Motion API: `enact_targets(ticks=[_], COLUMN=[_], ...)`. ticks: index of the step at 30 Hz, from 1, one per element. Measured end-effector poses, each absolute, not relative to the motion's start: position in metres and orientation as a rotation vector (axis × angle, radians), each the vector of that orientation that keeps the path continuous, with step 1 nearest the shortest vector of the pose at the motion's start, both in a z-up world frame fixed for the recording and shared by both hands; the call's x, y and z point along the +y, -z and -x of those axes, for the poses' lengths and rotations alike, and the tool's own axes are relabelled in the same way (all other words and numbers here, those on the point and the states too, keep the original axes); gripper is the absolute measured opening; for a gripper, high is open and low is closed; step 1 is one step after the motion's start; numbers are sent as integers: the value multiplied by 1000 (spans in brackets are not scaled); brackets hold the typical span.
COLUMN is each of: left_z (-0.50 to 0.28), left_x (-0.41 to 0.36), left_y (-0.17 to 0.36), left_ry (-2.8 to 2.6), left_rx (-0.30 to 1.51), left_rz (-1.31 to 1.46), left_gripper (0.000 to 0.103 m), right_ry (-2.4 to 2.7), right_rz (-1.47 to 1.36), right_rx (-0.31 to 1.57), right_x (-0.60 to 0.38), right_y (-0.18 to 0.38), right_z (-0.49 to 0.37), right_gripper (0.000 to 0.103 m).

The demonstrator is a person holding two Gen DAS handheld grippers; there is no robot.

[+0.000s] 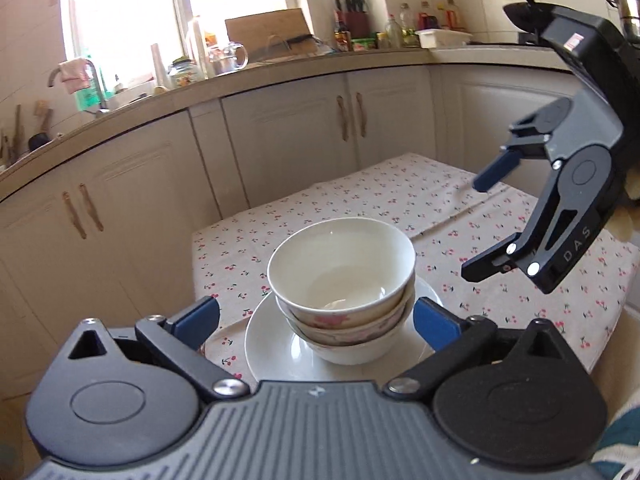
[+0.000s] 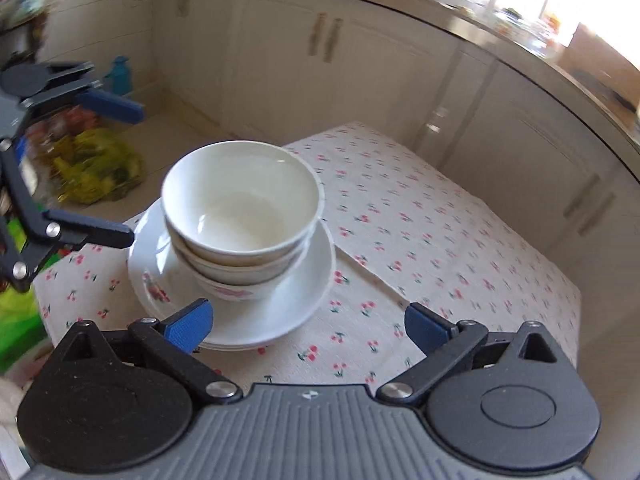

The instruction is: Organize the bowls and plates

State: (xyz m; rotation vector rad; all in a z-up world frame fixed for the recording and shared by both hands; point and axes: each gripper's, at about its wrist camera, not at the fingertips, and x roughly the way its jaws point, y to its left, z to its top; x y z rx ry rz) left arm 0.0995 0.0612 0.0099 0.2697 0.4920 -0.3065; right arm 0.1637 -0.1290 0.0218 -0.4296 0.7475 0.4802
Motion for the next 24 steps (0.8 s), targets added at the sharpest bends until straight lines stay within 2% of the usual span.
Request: enact_targets(ticks=[8, 14, 24], left_z=[-59, -35, -28], left_x=[27, 11, -1], left_y=[-29, -34, -38], left_ry=[89, 45, 49], left_rx=[522, 503, 512], left_rz=[-53, -33, -19], left_gripper=[102, 102, 102], right_ry=[-166, -136, -100], right_rz=[233, 174, 131], right_rx=[678, 625, 587], right_x=[-159, -171, -182], right_y=[-28, -42, -45], right_z=[-95, -57, -44], right_gripper=[103, 103, 103])
